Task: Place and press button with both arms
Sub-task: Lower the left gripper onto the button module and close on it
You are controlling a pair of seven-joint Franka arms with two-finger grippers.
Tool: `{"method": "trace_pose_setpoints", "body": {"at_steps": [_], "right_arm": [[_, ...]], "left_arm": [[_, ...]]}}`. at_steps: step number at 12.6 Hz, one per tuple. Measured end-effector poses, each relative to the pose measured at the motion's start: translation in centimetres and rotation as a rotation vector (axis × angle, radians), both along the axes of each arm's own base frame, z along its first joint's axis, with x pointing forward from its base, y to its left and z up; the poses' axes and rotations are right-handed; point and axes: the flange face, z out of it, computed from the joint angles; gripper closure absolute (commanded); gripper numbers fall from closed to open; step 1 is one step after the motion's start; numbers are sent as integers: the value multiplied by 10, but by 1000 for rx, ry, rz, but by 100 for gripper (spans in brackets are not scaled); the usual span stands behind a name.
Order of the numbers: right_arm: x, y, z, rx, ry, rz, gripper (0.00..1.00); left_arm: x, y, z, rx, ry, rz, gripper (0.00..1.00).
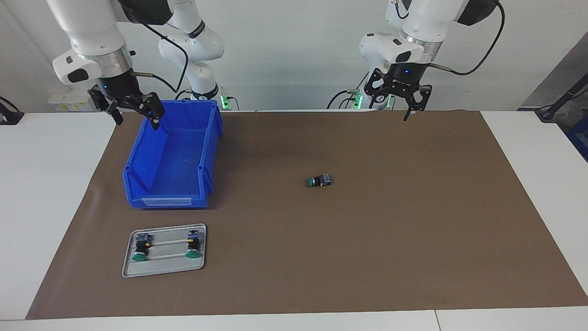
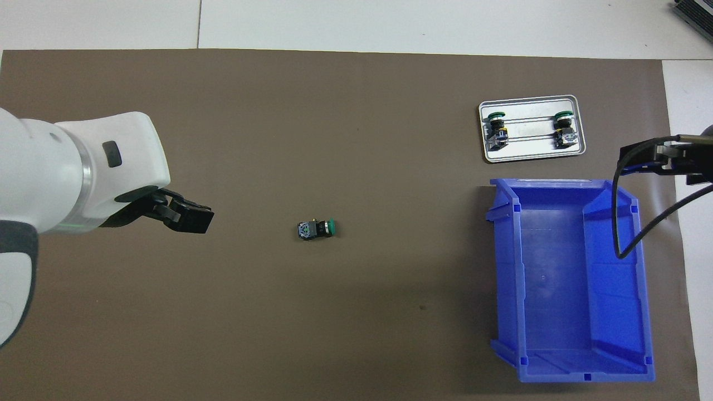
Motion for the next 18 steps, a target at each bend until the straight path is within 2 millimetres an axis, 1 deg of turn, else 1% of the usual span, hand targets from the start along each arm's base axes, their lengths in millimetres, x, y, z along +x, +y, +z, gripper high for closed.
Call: {"method": "trace_pose_setpoints", "body": {"at_steps": [2, 4, 6, 7, 8, 9, 10, 12, 16, 17, 18], "right_arm": [[-4, -1, 0, 7, 22, 5, 0], [-5, -1, -1, 6, 29, 12, 0], [-6, -3, 0, -12, 39, 61, 0], [-9, -4, 4, -14, 56, 68, 0], [-12, -4, 12, -13, 64, 69, 0], [-12, -4, 18, -9, 59, 70, 0], [-12, -4, 19, -1, 57, 68, 0], [-10, -7, 15, 4, 65, 61, 0], [-8, -8, 12, 4, 70, 59, 0], [-8, -8, 12, 4, 70, 59, 0], [-8, -7, 12, 4, 70, 60, 0]], "left_arm": [[3, -34, -17, -23, -34, -127, 0], [6, -68, -53, -17, -30, -272, 0], [-3, -87, -89, 1, -14, -414, 0], [-7, -91, -98, 6, -14, -458, 0], [-10, -92, -101, 9, -17, -487, 0], [-12, -92, -100, 10, -21, -500, 0], [-13, -90, -97, 9, -28, -505, 0], [-13, -89, -93, 5, -46, -507, 0], [-12, -89, -94, 4, -52, -507, 1], [-12, -89, -94, 4, -52, -507, 6], [-12, -89, -94, 4, -50, -507, 9]]}}
